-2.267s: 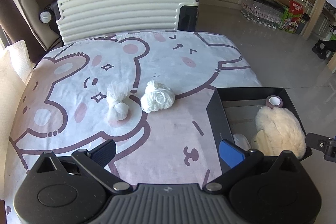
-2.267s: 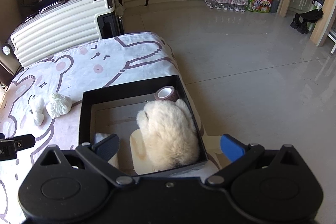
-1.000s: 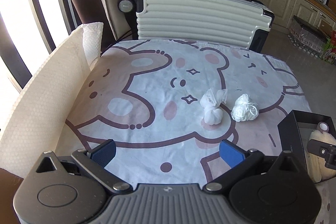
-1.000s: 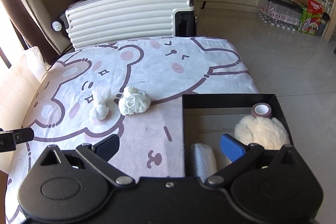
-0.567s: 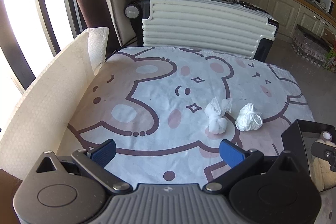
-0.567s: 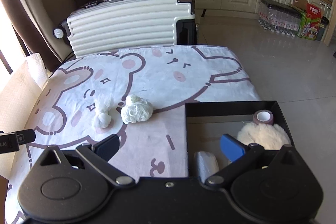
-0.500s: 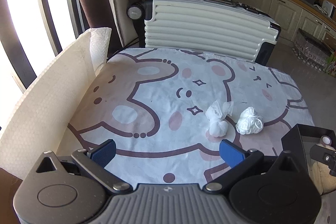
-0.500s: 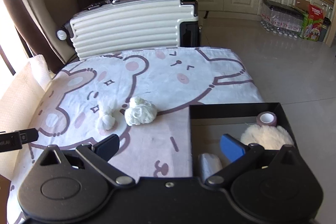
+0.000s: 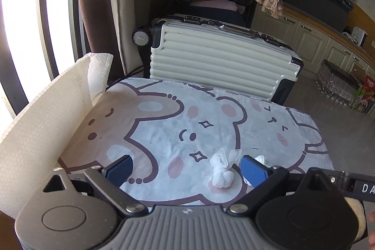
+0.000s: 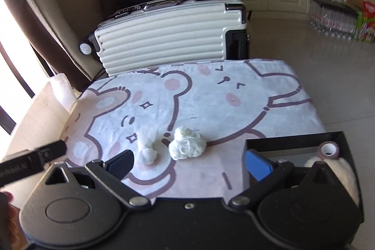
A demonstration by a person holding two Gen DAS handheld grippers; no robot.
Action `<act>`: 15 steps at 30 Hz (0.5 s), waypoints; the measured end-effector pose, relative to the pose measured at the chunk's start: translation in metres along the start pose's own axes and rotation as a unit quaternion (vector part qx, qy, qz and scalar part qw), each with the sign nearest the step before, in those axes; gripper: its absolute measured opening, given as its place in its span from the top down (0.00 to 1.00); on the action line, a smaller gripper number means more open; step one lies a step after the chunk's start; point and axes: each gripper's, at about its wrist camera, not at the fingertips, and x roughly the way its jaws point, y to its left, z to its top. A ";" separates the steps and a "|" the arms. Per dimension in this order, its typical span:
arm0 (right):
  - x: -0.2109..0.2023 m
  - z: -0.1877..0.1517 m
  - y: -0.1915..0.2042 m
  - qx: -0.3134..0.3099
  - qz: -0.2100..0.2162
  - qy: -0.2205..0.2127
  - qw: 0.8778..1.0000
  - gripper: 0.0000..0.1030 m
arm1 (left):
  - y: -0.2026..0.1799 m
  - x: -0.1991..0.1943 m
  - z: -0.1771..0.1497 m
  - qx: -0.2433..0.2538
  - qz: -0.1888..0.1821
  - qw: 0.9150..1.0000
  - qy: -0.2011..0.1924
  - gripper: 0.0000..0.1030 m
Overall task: Organize objects
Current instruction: 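Grasp the loose tissue knot with the left tool while the right tool grasps the round tissue knot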
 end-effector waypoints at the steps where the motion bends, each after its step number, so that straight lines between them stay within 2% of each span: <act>1: 0.002 0.004 -0.001 0.007 0.005 0.001 1.000 0.09 | -0.001 0.004 0.000 -0.001 -0.002 1.000 0.003 0.08; 7: 0.018 0.023 -0.007 0.027 0.017 -0.003 0.999 0.17 | -0.013 0.035 -0.004 -0.001 -0.036 0.999 0.024 0.18; 9: 0.025 0.026 -0.013 0.046 0.032 -0.005 0.998 0.25 | -0.022 0.044 -0.005 0.017 -0.055 0.998 0.017 0.21; 13: 0.037 0.028 -0.021 0.082 0.059 -0.009 0.995 0.29 | -0.044 0.063 -0.010 0.057 -0.098 0.994 0.009 0.31; 15: 0.044 0.029 -0.023 0.081 0.061 -0.006 0.995 0.30 | -0.056 0.073 -0.013 0.079 -0.112 0.991 0.011 0.34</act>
